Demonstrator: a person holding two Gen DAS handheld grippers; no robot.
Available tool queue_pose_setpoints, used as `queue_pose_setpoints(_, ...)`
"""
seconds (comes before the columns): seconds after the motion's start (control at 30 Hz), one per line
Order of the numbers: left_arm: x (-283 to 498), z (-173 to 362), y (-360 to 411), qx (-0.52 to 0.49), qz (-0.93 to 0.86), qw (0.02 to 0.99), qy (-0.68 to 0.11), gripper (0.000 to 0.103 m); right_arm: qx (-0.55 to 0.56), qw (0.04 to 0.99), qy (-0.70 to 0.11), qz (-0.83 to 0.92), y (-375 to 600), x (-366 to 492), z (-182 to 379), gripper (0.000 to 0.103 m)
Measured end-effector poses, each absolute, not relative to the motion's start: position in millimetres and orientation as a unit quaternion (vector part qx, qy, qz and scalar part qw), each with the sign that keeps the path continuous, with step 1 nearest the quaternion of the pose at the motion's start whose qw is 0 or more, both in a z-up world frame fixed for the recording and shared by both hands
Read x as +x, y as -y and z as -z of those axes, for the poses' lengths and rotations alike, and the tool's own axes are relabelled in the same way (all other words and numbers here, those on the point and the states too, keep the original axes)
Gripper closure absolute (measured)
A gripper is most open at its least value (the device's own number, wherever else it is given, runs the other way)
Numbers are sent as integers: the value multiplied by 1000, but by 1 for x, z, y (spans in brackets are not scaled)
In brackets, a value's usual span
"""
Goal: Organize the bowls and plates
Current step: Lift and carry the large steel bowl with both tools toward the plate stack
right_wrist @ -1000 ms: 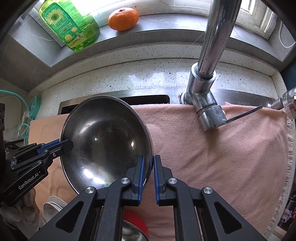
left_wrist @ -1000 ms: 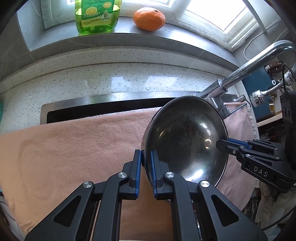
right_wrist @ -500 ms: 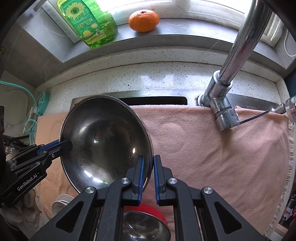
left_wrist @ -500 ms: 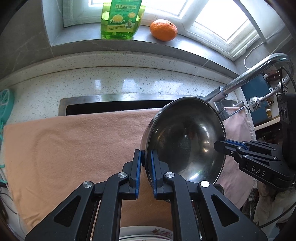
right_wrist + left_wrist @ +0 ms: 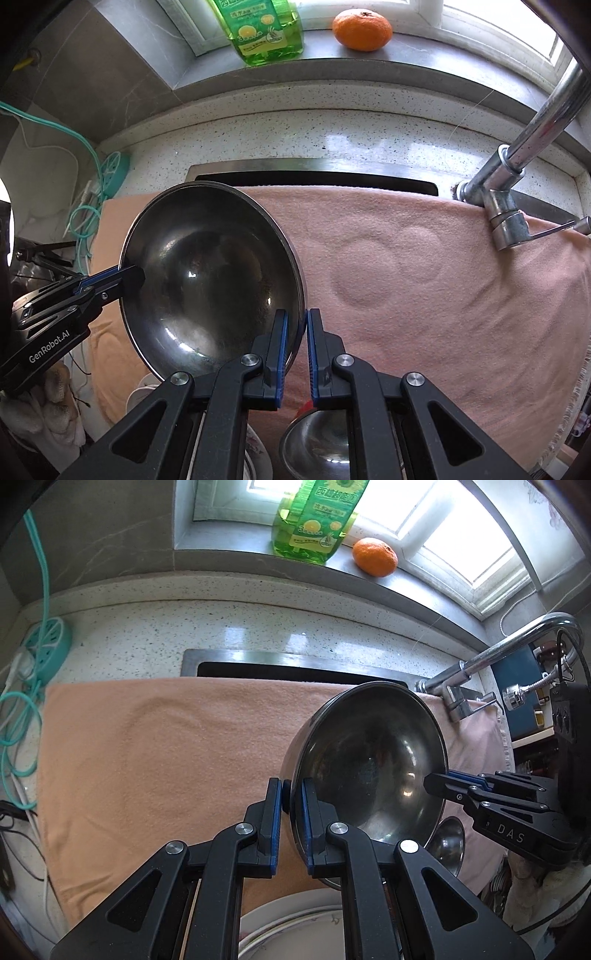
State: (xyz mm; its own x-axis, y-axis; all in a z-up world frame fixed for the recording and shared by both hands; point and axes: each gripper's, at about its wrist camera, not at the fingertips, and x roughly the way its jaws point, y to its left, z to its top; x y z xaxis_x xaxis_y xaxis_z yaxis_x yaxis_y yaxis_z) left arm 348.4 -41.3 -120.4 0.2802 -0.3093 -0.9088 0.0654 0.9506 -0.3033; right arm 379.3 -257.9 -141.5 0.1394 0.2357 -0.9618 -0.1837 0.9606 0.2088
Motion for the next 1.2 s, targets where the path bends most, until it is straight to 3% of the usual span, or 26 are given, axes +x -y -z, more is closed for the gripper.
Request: queue_pose_setpoints(1.2,241,129,-108,-179,26,794,-580,95,-39,713,-659,-235,98,303,149,94)
